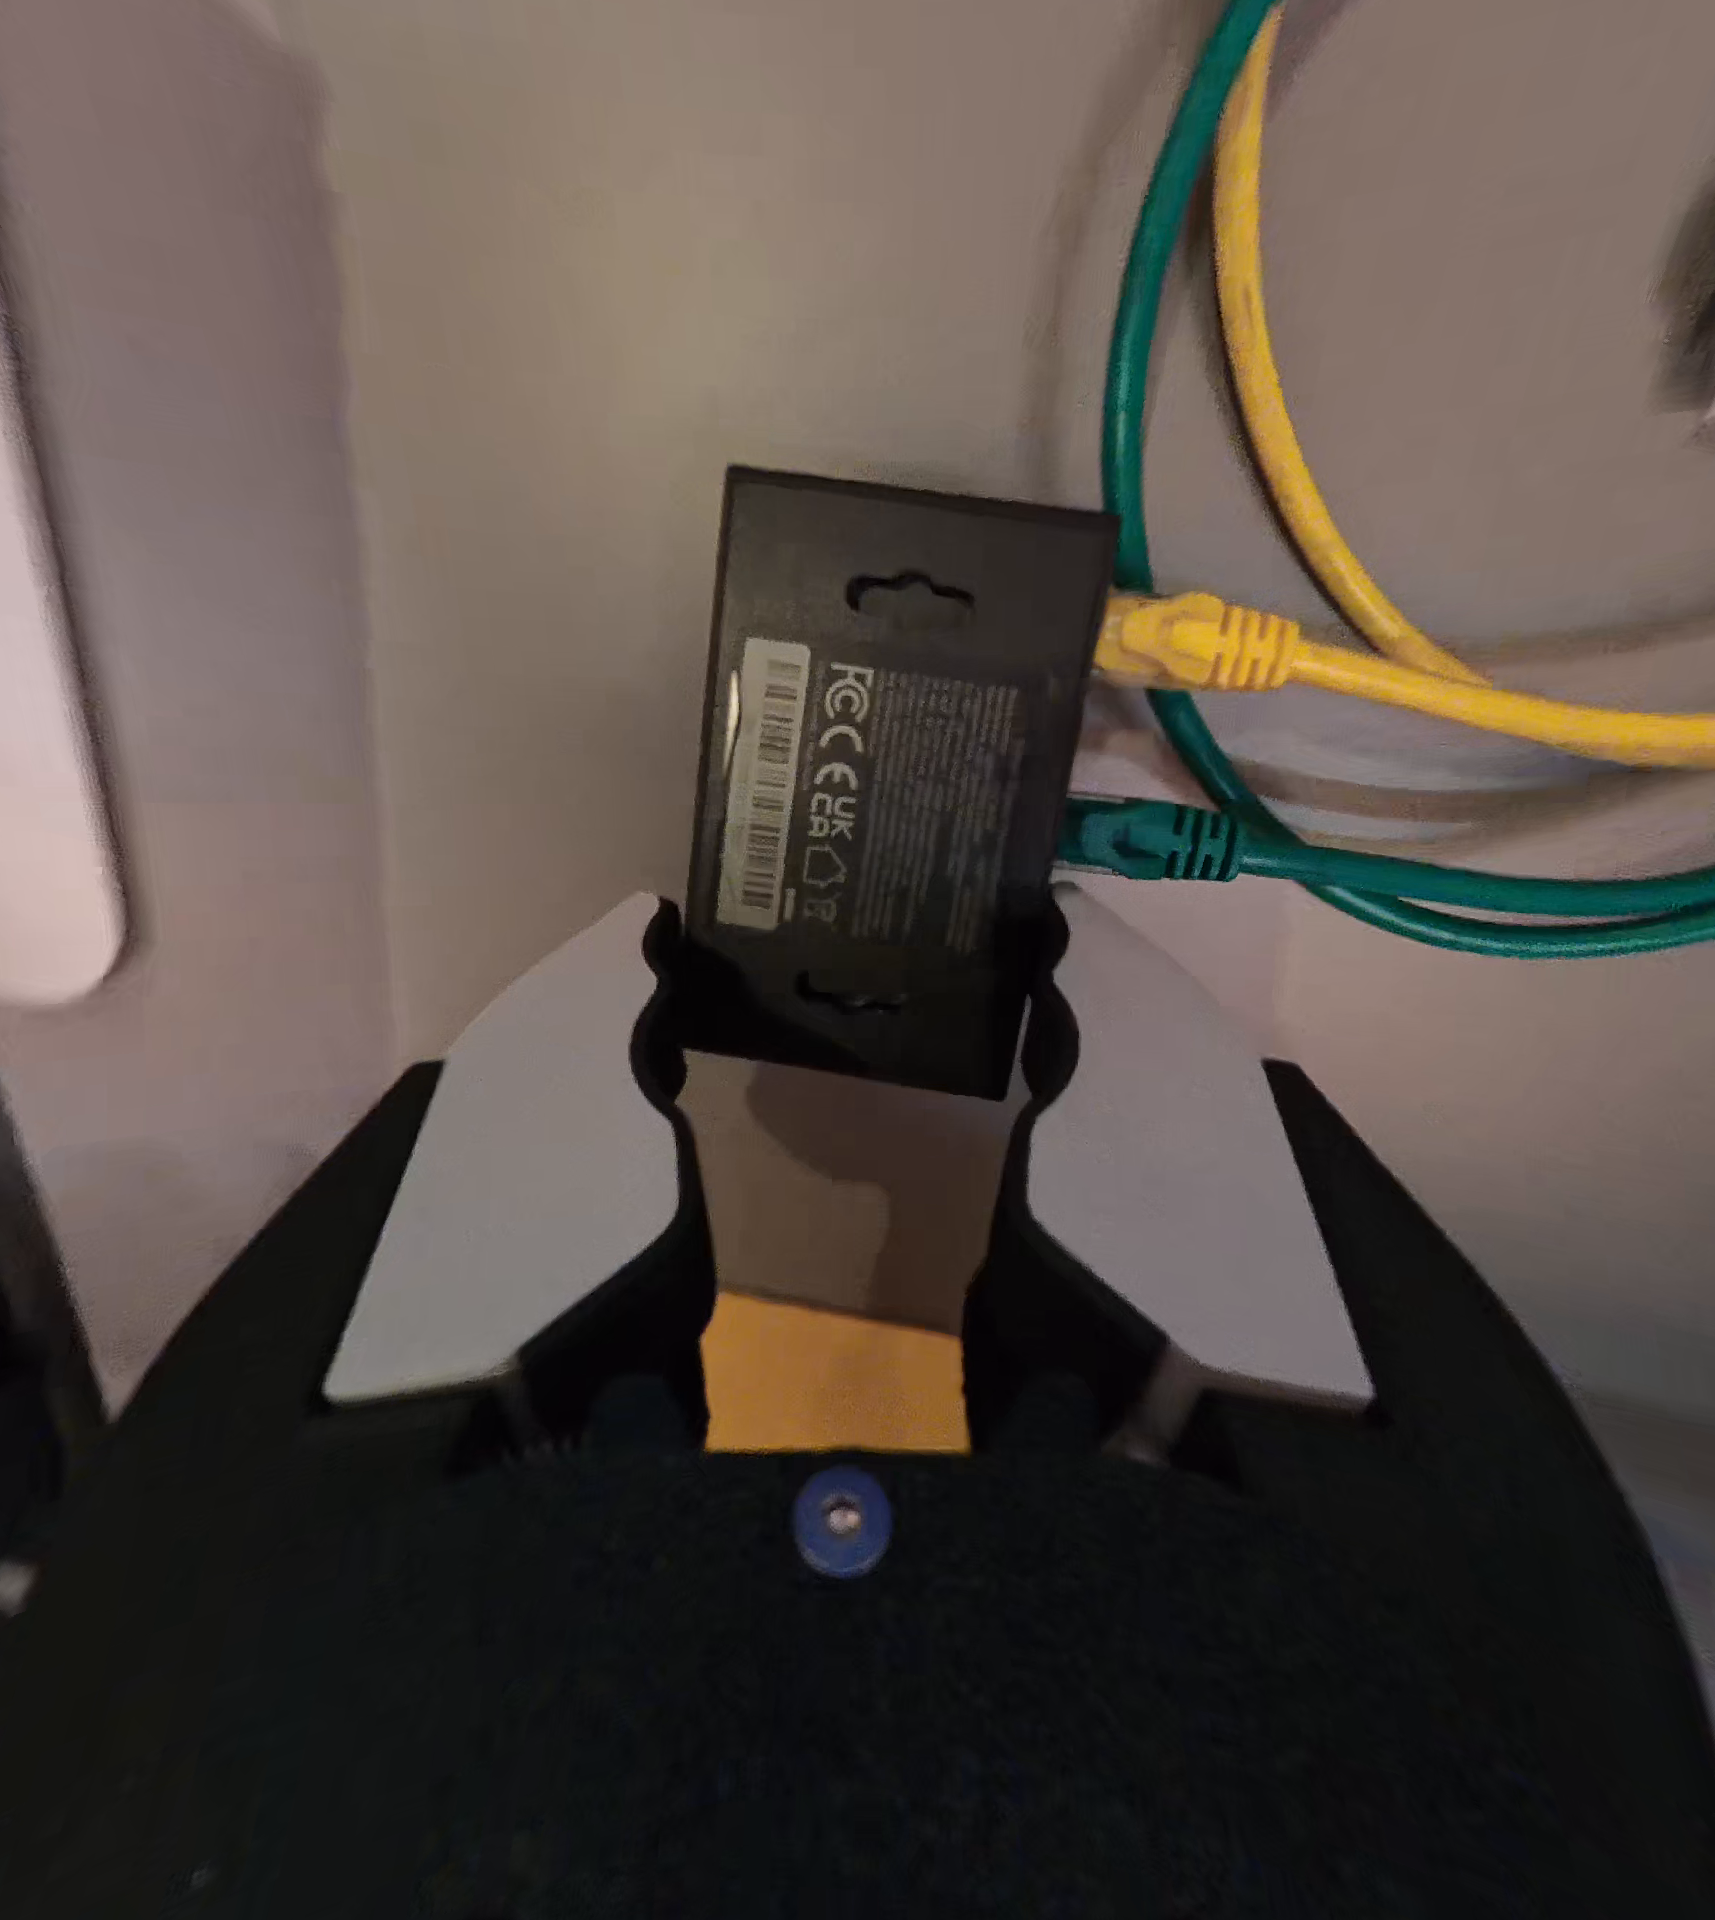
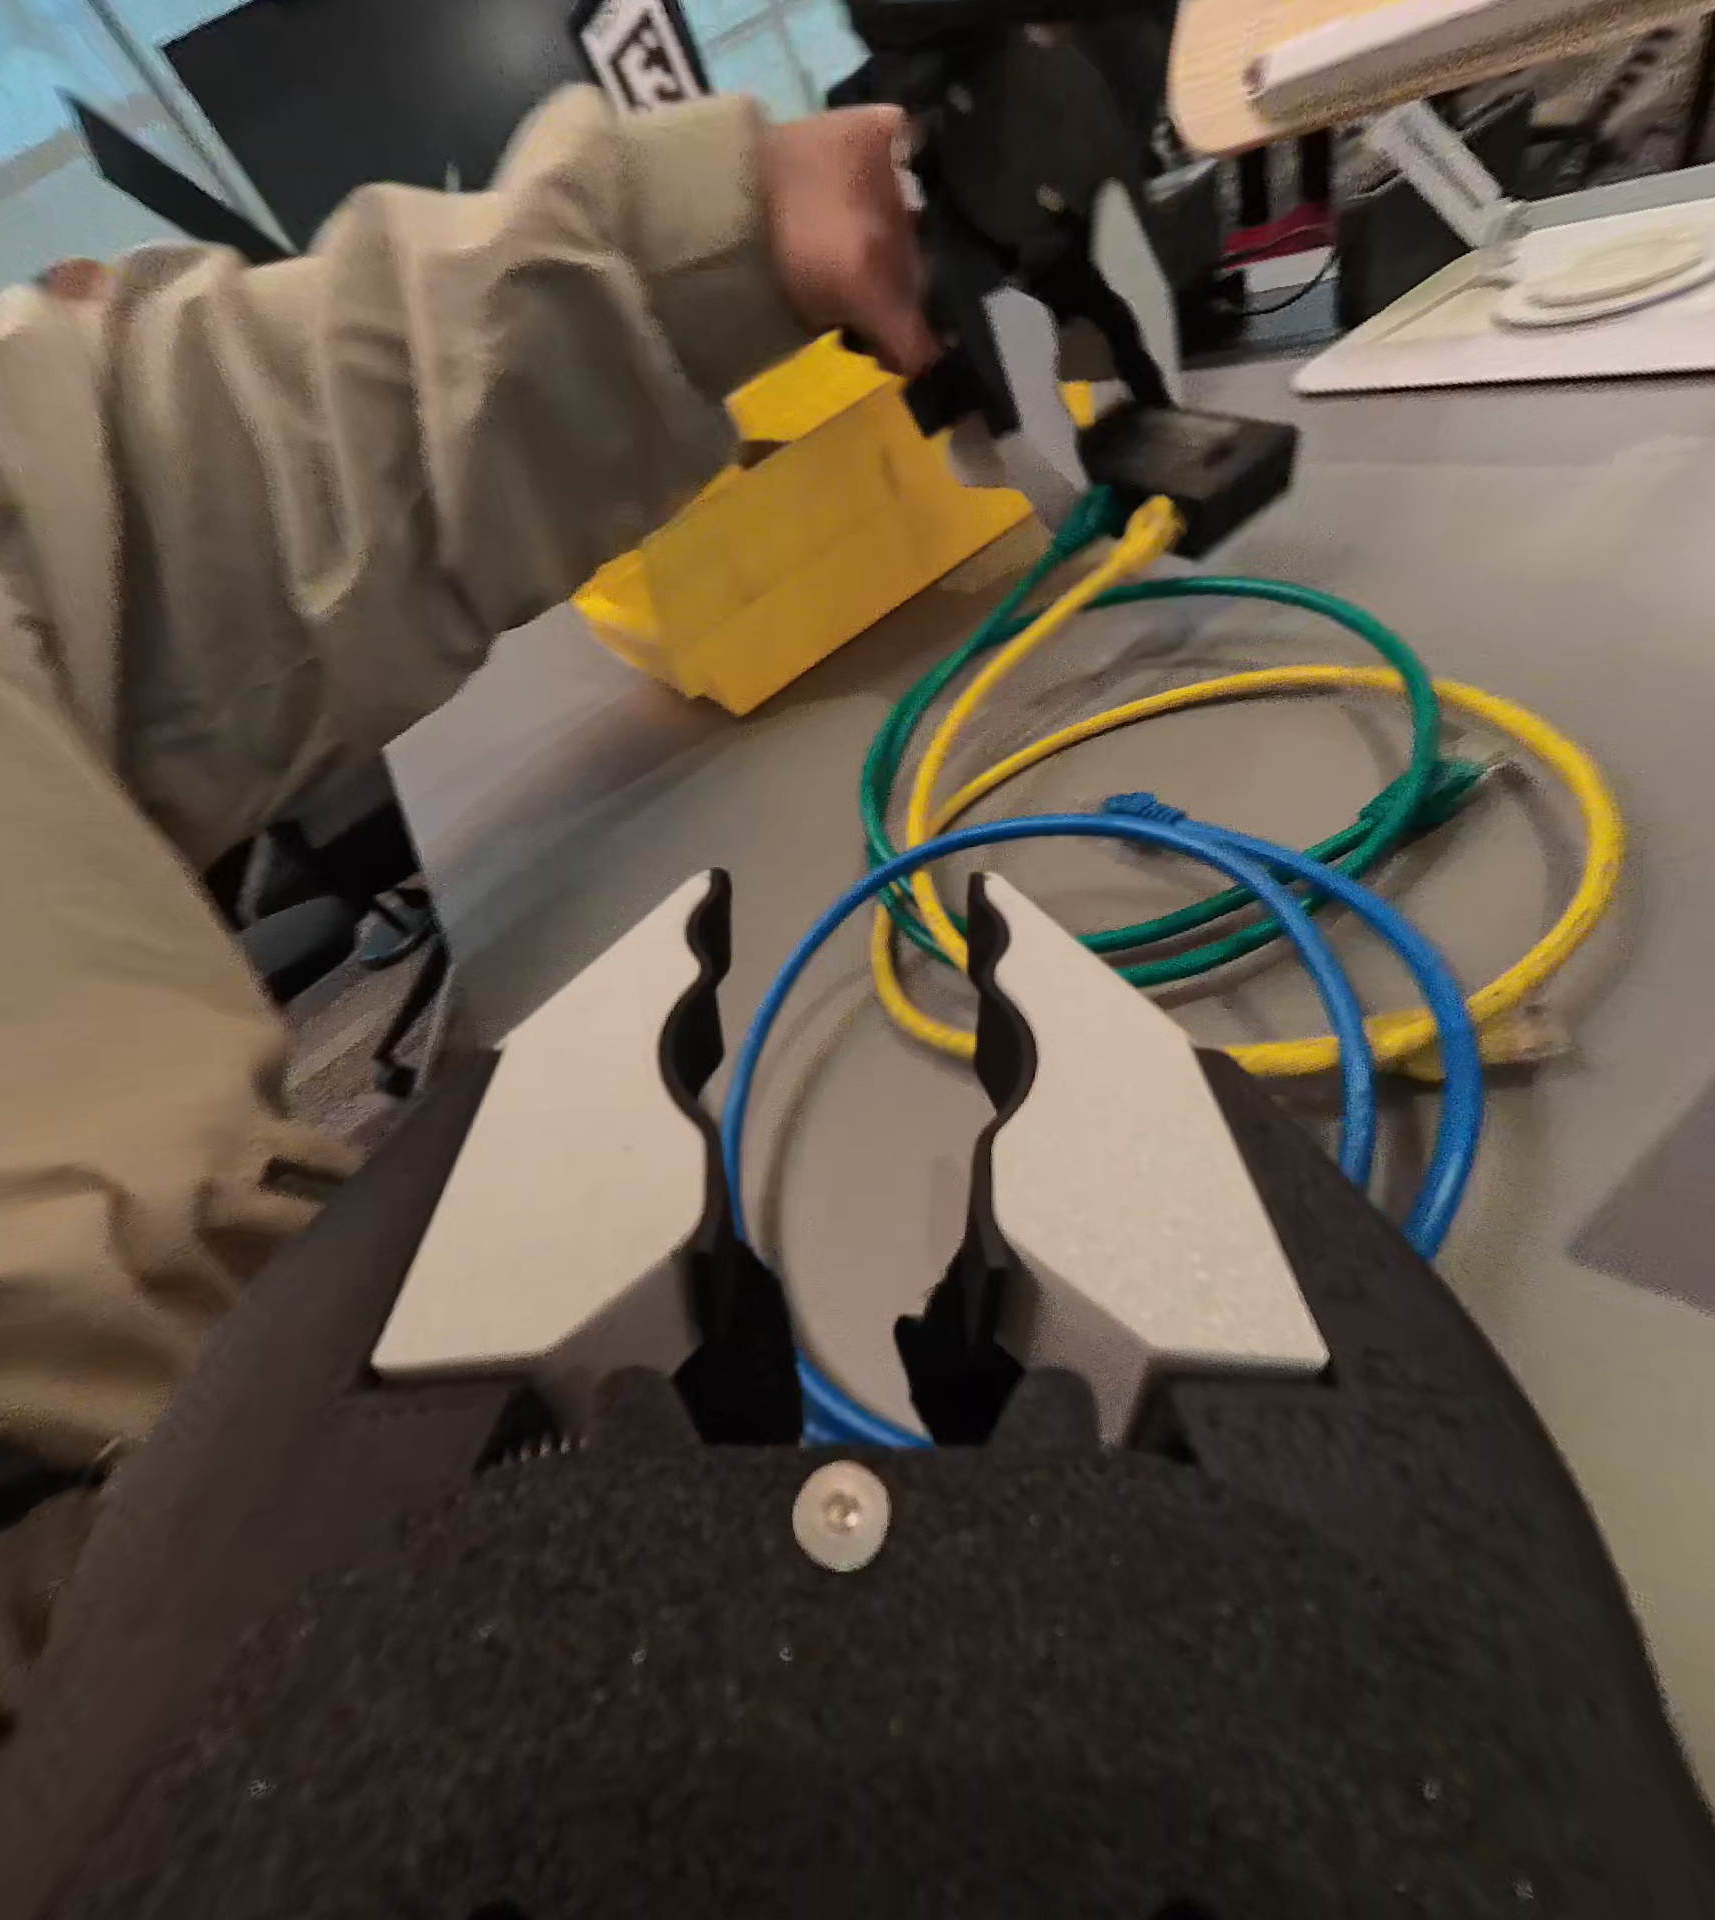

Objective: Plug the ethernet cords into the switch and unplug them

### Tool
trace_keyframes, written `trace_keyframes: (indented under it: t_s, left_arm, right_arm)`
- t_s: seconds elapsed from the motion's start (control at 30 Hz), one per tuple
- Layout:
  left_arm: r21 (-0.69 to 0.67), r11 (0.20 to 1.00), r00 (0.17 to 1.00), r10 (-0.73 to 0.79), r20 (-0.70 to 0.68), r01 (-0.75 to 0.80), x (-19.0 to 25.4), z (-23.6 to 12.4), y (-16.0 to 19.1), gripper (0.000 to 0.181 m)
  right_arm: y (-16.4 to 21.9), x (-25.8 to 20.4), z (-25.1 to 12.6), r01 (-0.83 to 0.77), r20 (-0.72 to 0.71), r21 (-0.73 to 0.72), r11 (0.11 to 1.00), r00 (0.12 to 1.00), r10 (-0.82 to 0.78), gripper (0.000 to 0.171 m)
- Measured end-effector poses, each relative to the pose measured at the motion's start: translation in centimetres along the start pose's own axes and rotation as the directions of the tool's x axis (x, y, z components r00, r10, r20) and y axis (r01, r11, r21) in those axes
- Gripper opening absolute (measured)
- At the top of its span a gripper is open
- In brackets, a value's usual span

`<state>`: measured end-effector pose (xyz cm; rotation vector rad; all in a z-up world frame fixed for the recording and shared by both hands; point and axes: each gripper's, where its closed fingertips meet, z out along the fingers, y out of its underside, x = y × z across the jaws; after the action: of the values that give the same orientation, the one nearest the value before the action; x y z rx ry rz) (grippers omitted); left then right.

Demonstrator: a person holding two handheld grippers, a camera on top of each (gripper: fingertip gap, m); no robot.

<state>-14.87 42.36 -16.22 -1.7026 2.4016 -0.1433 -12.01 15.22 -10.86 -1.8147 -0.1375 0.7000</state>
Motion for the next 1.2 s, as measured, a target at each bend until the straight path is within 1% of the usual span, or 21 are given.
trace_keyframes:
  t_s: [0.03, 0.1, 0.17, 0.23, 0.3, 0.33, 0.4, 0.47, 0.57, 0.63, 0.7, 0.77, 0.83, 0.87, 0.9, 0.93, 1.0, 1.07, 1.1, 1.13, 1.2]
  left_arm:
    - [0.027, 0.997, 0.994, -0.079, 0.074, 0.077, -0.9, -1.6, 0.0, 0.063]
    - [0.089, 0.964, 0.946, -0.264, 0.188, 0.251, -2.0, -5.1, 0.6, 0.063]
    - [0.142, 0.913, 0.896, -0.404, 0.184, 0.382, -1.4, -8.0, 1.6, 0.063]
    - [0.177, 0.871, 0.854, -0.486, 0.185, 0.457, -1.3, -10.3, 3.1, 0.062]
    - [0.205, 0.811, 0.786, -0.583, 0.206, 0.548, -2.5, -12.3, 5.6, 0.063]
    - [0.217, 0.771, 0.755, -0.634, 0.169, 0.598, -2.6, -12.9, 6.7, 0.063]
    - [0.202, 0.72, 0.723, -0.687, 0.072, 0.664, -1.1, -12.9, 7.8, 0.063]
    - [0.174, 0.716, 0.725, -0.688, 0.019, 0.676, 1.2, -12.4, 8.0, 0.062]
    - [0.139, 0.721, 0.734, -0.675, -0.077, 0.679, 4.9, -11.0, 6.8, 0.063]
    - [0.116, 0.724, 0.733, -0.671, -0.111, 0.68, 6.5, -9.9, 6.0, 0.063]
    - [0.102, 0.716, 0.722, -0.673, -0.162, 0.691, 7.7, -9.0, 5.1, 0.062]
    - [0.087, 0.716, 0.719, -0.674, -0.169, 0.692, 8.2, -8.4, 4.8, 0.062]
    - [0.093, 0.713, 0.717, -0.678, -0.163, 0.695, 8.1, -8.1, 4.5, 0.062]
    - [0.101, 0.706, 0.711, -0.683, -0.166, 0.701, 8.0, -8.1, 4.5, 0.062]
    - [0.11, 0.699, 0.707, -0.689, -0.16, 0.706, 7.7, -8.2, 4.5, 0.062]
    - [0.127, 0.693, 0.704, -0.695, -0.147, 0.71, 7.2, -8.3, 4.7, 0.062]
    - [0.186, 0.668, 0.692, -0.71, -0.128, 0.72, 6.1, -8.7, 4.7, 0.062]
    - [0.263, 0.614, 0.664, -0.722, -0.194, 0.744, 5.6, -9.3, 3.8, 0.062]
    - [0.292, 0.568, 0.636, -0.727, -0.26, 0.769, 5.8, -9.5, 3.2, 0.062]
    - [0.314, 0.521, 0.606, -0.722, -0.333, 0.794, 6.2, -9.6, 2.5, 0.062]
    - [0.343, 0.434, 0.552, -0.695, -0.461, 0.833, 7.1, -9.6, 1.2, 0.062]
  right_arm:
    - [-0.7, 0.7, 0.5, -0.003, -0.032, -0.006, 1.0, 0.999, 0.003, 0.045]
    - [-2.4, 1.6, 1.6, 0.037, -0.084, -0.011, 0.999, 0.996, -0.038, 0.054]
    - [-4.3, 1.9, 2.6, 0.162, -0.144, -0.009, 0.987, 0.976, -0.162, 0.056]
    - [-5.9, 1.3, 3.6, 0.27, -0.177, -0.032, 0.962, 0.946, -0.271, 0.056]
    - [-6.7, 0.3, 4.9, 0.332, -0.177, -0.053, 0.942, 0.925, -0.336, 0.056]
    - [-6.9, -0.2, 5.5, 0.354, -0.181, -0.057, 0.933, 0.916, -0.358, 0.057]
    - [-6.8, -0.9, 6.5, 0.386, -0.19, -0.058, 0.921, 0.901, -0.389, 0.057]
    - [-6.1, -0.9, 7.2, 0.424, -0.217, -0.075, 0.903, 0.877, -0.43, 0.057]
    - [-5.4, -0.2, 7.8, 0.522, -0.28, -0.129, 0.843, 0.796, -0.536, 0.056]
    - [-5.1, 0.0, 8.1, 0.581, -0.304, -0.164, 0.797, 0.739, -0.601, 0.055]
    - [-4.5, 0.1, 8.6, 0.63, -0.291, -0.215, 0.746, 0.688, -0.665, 0.054]
    - [-4.4, 1.5, 8.7, 0.67, -0.337, -0.298, 0.68, 0.592, -0.732, 0.054]
    - [-4.9, 2.3, 8.3, 0.717, -0.374, -0.347, 0.604, 0.485, -0.79, 0.047]
    - [-4.7, 2.5, 8.1, 0.721, -0.369, -0.363, 0.59, 0.471, -0.802, 0.045]
    - [-4.3, 2.5, 8.0, 0.709, -0.357, -0.365, 0.603, 0.491, -0.794, 0.045]
    - [-3.7, 2.4, 7.9, 0.688, -0.34, -0.348, 0.637, 0.54, -0.769, 0.045]
    - [-2.1, 1.2, 8.3, 0.6, -0.263, -0.287, 0.747, 0.7, -0.664, 0.044]
    - [-1.4, -0.8, 8.6, 0.473, -0.192, -0.187, 0.861, 0.842, -0.505, 0.044]
    - [-1.4, -1.6, 8.7, 0.414, -0.163, -0.138, 0.9, 0.886, -0.433, 0.045]
    - [-1.6, -1.8, 8.7, 0.378, -0.16, -0.112, 0.919, 0.906, -0.392, 0.05]
    - [-2.7, -1.1, 8.6, 0.366, -0.195, -0.059, 0.929, 0.908, -0.371, 0.055]
